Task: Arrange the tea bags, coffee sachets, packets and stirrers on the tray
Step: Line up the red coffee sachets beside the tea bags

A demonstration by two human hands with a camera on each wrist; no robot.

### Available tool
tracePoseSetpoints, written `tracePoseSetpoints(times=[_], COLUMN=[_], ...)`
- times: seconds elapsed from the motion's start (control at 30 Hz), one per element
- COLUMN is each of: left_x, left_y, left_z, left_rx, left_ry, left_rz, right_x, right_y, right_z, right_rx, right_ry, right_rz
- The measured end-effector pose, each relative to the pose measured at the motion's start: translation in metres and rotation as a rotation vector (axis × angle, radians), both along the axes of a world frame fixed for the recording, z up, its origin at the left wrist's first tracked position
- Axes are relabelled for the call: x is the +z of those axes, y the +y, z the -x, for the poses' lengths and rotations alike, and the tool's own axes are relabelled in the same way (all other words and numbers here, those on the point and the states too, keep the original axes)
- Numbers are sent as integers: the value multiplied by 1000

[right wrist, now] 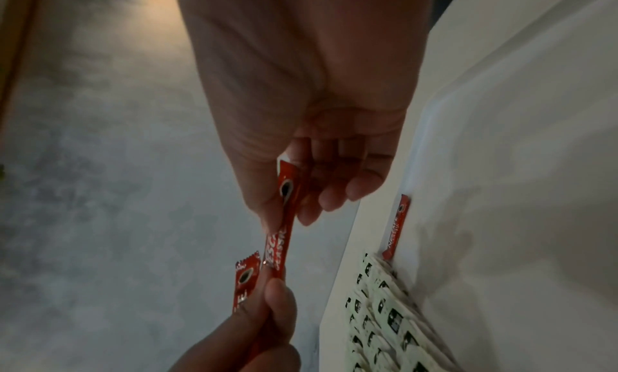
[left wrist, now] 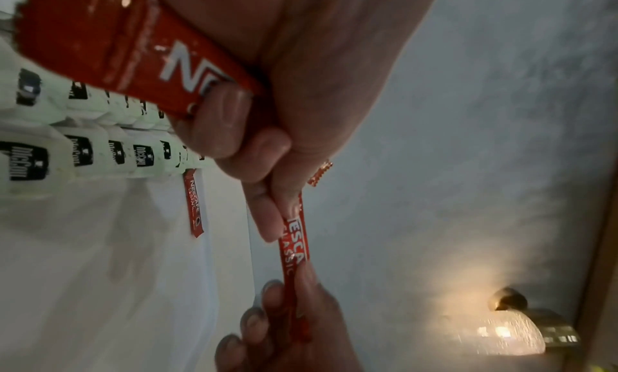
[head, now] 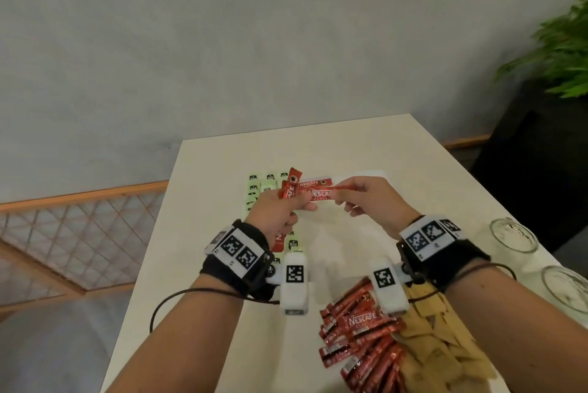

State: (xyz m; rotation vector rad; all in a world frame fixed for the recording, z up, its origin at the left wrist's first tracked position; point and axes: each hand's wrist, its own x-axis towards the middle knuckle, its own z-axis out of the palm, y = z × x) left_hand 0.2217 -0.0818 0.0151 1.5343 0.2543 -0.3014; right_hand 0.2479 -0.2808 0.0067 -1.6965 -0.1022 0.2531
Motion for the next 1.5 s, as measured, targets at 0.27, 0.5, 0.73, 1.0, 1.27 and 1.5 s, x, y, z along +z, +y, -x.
tracePoseSetpoints(times=[0.27,0.5,0.73,1.0,1.27,1.5], left_x=[1,7,5,-20,-32,-34], left_y=[-6,8,32,42,50,51], left_z=[8,-13,-43,-57,-67,-60], left_rx=[83,71,93,37,60,28], left_ry=[-38,-52,-45,9,-36,-78], left_rz=[-31,-115,-173,-146,-83,-113], right_x=[10,-13,-69,-86,-94,-93], right_y=[1,-14,-17,15,28,27], right_z=[-10,-34,-81,-125,-144,-142], right_rx=[23,-30,-93,-150,-184,-220], right_ry=[-34,41,181,152,114,102], right_rz=[128,43,392,657,727,703])
